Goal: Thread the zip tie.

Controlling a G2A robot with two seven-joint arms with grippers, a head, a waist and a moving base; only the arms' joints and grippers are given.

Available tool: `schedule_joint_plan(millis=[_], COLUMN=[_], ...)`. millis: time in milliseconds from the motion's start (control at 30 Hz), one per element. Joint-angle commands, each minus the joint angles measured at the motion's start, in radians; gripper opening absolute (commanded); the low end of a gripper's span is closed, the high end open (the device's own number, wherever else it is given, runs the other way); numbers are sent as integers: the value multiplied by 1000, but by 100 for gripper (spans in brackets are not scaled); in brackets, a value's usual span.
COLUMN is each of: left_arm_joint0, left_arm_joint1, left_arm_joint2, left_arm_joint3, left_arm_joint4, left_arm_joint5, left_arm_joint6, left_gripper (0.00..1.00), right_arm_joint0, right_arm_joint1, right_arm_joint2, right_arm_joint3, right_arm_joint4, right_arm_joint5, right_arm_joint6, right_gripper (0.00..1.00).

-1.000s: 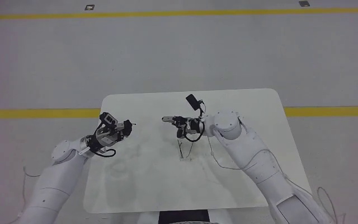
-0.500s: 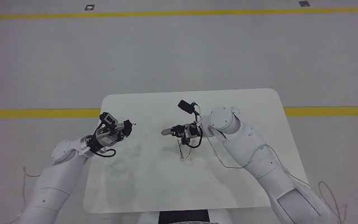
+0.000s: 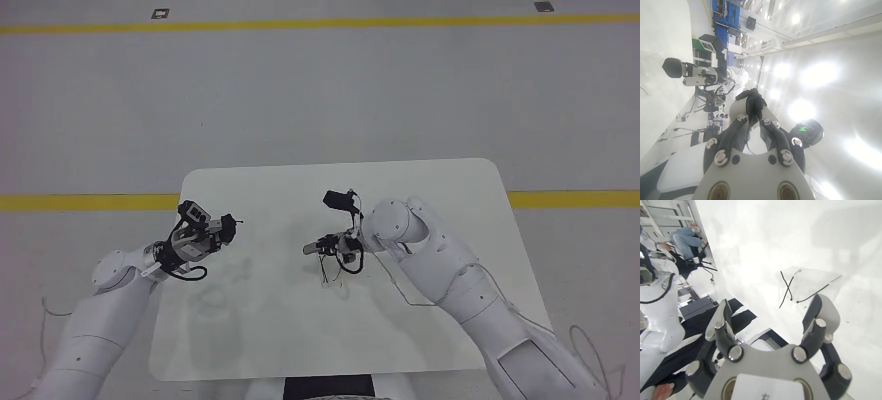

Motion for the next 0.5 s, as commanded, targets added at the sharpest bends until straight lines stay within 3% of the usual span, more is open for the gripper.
schedule_joint_plan(millis=[0, 200, 467], left_arm_joint0=[0, 0, 0], left_arm_joint1=[0, 0, 0], left_arm_joint2=[0, 0, 0], left_arm_joint3=[0, 0, 0], left_arm_joint4=[0, 0, 0], left_arm_joint5=[0, 0, 0], left_arm_joint6=[0, 0, 0], left_gripper=[0, 0, 0], right_arm_joint0=[-2, -4, 22], right_arm_joint1=[0, 0, -4], right_arm_joint2=[3, 1, -79], right_arm_joint3=[-2, -1, -3], right_arm_joint4=[11, 7, -82], right_arm_joint5=[0, -3, -66], right_arm_joint6=[-3, -8, 48], right_gripper=[100, 100, 100])
